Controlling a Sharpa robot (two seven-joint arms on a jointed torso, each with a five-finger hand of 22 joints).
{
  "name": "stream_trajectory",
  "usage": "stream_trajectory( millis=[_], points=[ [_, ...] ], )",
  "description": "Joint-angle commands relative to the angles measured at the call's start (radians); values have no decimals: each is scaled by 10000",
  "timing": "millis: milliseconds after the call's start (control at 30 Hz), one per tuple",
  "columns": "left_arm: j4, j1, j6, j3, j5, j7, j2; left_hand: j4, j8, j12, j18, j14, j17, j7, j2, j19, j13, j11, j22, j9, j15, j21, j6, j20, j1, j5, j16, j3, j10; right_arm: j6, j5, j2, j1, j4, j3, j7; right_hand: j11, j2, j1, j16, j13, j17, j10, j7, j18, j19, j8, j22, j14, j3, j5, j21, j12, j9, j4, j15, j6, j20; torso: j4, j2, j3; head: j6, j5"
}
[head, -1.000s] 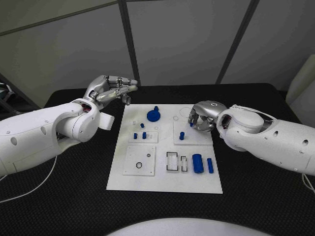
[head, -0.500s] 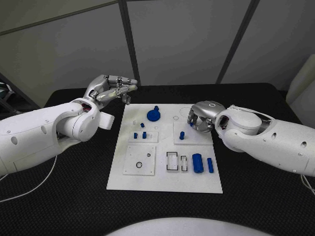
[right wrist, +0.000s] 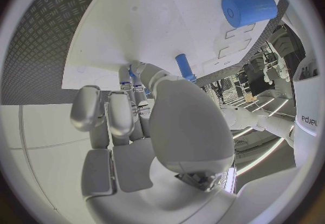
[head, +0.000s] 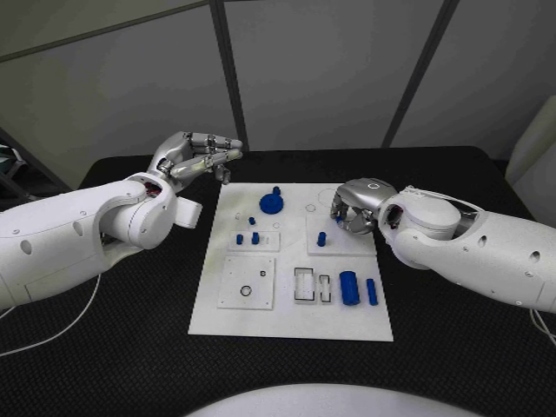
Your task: Assemble the parts on the task board
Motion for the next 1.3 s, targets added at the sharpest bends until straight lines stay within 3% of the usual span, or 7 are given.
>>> stream_trajectory(
  millis=[33, 200, 400, 900, 1300],
  points=[
    [2, 13, 13, 9, 49, 15, 11, -73, 47, 44, -14, -51, -15, 44, 70, -51, 13, 6, -17, -14, 13, -61, 38, -7, 12, 8, -62, 11, -61, 577, 90, 51, -131, -20, -107, 113, -63, 127, -106, 111, 38, 74, 203, -51, -92, 127, 86, 128, 459, 72, -88, 133, 92, 23, 33, -66, 207, 5, 0, -1, -2, -5, -1],
    [-5, 13, 1, 9, 49, 0, 13, -83, 47, 48, -14, -53, -25, 45, 79, -50, 13, 6, -22, -15, 13, -70, 37, -8, 20, 7, -68, 14, -66, 375, 90, 60, -131, -45, -107, 83, -168, 408, -68, 221, 108, 131, 450, -156, -135, 252, 199, 359, 464, 209, -348, 302, 191, 83, 9, -150, 469, -62, 2, -4, -1, -13, 7],
    [-23, 13, -5, 9, 49, -18, 10, -84, 47, 48, -14, -53, -26, 45, 79, -50, 13, 6, -23, -15, 13, -70, 37, -8, 20, 7, -69, 14, -67, 86, 65, 8, -131, -28, -105, -20, -181, 484, -26, 252, 120, 135, 477, -162, -153, 296, 195, 444, 462, 299, -360, 366, 185, 90, -39, -166, 481, -86, -5, -7, -2, -17, 3],
    [-100, 13, 9, 9, 50, -71, 18, -123, 45, 59, -14, -57, -56, 51, 95, -45, 15, 10, -38, -17, 12, -94, 28, -11, 50, 6, -87, 20, -87, -832, 67, -383, -130, 386, -91, 29, -137, 423, 26, 313, 129, 127, 422, -106, -169, 314, 126, 534, 448, 512, -272, 442, 112, 79, -212, -143, 418, -93, -8, -13, -4, 19, -36],
    [-141, 11, 14, 8, 50, -100, 18, -161, 19, 61, -18, -79, -106, 79, 99, -46, 11, 35, -64, -27, 26, -137, -28, -9, 49, 3, -125, 12, -151, -1848, 379, -929, -125, 1209, -49, 340, -108, 342, -6, 373, 143, 140, 393, -74, -178, 322, 79, 602, 439, 675, -57, 497, 69, 69, -300, -119, 389, -72, -15, -11, -10, 38, -31]
  ],
)
